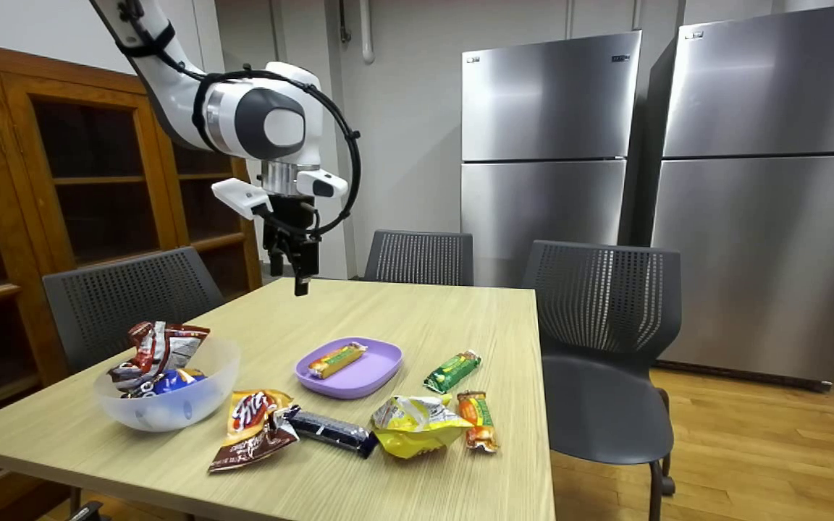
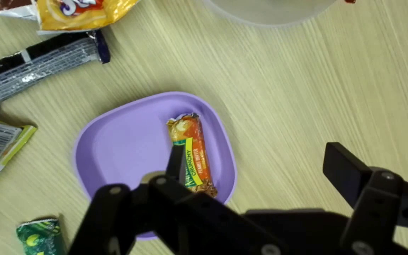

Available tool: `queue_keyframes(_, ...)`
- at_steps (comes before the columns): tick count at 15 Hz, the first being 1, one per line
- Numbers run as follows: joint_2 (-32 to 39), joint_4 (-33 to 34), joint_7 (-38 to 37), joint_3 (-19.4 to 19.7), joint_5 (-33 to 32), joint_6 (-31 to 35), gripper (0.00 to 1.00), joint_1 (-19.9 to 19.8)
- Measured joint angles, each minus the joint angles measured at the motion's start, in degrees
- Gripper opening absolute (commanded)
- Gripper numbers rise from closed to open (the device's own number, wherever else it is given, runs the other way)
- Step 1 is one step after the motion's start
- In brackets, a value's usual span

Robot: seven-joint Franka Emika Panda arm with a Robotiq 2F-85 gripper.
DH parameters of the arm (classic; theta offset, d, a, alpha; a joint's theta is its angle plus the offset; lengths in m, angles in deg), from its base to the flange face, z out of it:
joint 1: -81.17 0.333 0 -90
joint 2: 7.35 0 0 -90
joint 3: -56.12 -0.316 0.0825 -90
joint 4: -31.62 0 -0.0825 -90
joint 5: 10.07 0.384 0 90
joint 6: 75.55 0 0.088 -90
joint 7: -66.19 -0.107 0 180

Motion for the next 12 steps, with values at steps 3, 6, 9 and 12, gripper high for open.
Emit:
queue_keyframes(3,-0.04,0.04,0.18,1.3,-0.84,0.66,1.0,-1.35)
queue_keyframes(6,-0.01,0.14,0.48,2.53,-2.43,1.59,1.0,-2.5)
queue_keyframes(9,0.84,0.72,1.05,3.74,-4.12,2.79,1.0,-3.52)
queue_keyframes(12,2.83,2.02,1.74,4.75,-5.43,4.24,1.0,-4.55)
